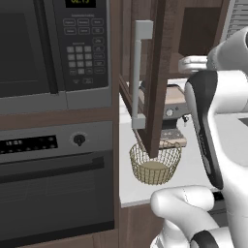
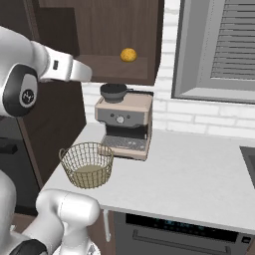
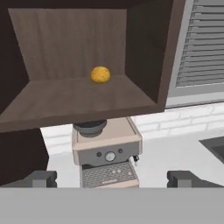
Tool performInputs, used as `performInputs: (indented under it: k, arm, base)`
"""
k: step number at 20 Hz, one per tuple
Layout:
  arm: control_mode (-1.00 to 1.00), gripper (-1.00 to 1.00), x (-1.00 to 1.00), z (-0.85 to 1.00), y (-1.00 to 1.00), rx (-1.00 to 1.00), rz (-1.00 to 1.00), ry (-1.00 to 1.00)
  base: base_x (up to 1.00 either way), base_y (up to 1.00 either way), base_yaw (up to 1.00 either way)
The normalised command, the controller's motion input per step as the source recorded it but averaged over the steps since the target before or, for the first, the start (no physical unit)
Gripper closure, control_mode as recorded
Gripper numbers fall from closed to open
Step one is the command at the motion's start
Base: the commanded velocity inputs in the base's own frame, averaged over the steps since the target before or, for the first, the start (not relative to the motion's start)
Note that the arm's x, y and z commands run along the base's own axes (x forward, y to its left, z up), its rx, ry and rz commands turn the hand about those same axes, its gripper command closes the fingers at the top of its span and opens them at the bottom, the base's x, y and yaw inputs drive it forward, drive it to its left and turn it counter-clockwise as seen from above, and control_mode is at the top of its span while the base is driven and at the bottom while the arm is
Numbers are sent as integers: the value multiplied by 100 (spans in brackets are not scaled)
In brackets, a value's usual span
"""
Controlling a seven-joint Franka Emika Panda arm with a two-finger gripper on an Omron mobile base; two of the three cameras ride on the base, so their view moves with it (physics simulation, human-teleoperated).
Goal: Open the cabinet, pick up the bread from the cabinet and place it in the basket. Then move the basket to the dining counter.
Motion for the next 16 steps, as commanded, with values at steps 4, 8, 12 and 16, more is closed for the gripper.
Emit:
performInputs:
  k: [4,8,12,16]
  arm:
    - [-100,-100,64,0,-3,4,0,13]
    - [-100,-100,90,0,0,7,0,17]
    - [-100,-100,96,-8,-8,3,0,12]
    - [-100,-100,81,-23,-12,1,0,1]
  base:
    - [0,0,0]
    - [0,0,0]
    - [0,0,0]
    - [0,0,0]
